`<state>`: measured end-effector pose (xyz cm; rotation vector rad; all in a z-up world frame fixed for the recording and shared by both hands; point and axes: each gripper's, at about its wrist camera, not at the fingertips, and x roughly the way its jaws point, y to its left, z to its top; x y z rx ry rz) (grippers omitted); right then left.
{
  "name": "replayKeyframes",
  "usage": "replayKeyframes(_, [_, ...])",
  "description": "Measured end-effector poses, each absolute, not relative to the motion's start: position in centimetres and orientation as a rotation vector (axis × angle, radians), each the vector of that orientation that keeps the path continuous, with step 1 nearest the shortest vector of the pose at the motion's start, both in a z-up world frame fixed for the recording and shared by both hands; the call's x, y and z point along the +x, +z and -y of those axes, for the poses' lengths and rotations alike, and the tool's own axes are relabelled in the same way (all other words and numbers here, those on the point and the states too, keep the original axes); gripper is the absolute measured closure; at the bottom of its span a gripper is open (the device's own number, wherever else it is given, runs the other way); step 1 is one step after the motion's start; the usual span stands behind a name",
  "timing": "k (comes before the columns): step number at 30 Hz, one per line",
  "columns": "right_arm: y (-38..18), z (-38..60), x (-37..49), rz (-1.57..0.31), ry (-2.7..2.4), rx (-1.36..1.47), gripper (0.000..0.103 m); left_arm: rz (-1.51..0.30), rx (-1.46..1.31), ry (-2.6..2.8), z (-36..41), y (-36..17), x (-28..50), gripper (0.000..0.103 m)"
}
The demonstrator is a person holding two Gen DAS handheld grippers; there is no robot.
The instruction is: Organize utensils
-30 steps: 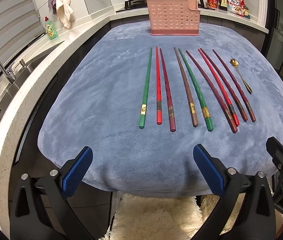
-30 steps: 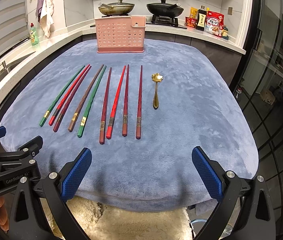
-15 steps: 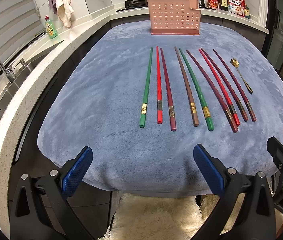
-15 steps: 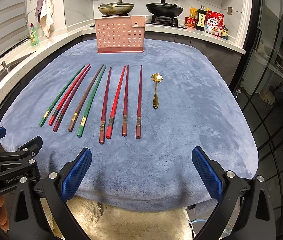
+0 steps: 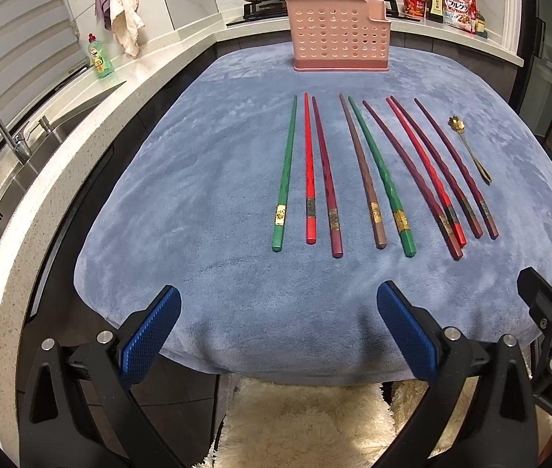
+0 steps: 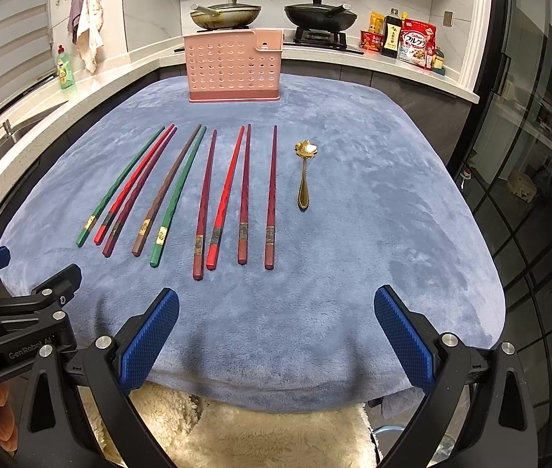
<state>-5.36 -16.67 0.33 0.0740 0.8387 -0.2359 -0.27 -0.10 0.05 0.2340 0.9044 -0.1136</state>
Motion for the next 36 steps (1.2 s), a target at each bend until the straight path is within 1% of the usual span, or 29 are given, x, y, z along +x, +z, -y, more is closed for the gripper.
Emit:
replayKeyframes(22, [0.37,16.63,-5.44,-0.835,-0.236,0.072,0.007,-0.938,0.210,-0.108,-0.52,-0.44,0.35,0.007])
replayKeyframes(36, [0.30,16.75,-5.27,-0.840,-0.235,0.081,0.007,-0.921,0.168,-0.132,-0.80,-0.45,0.37,0.007])
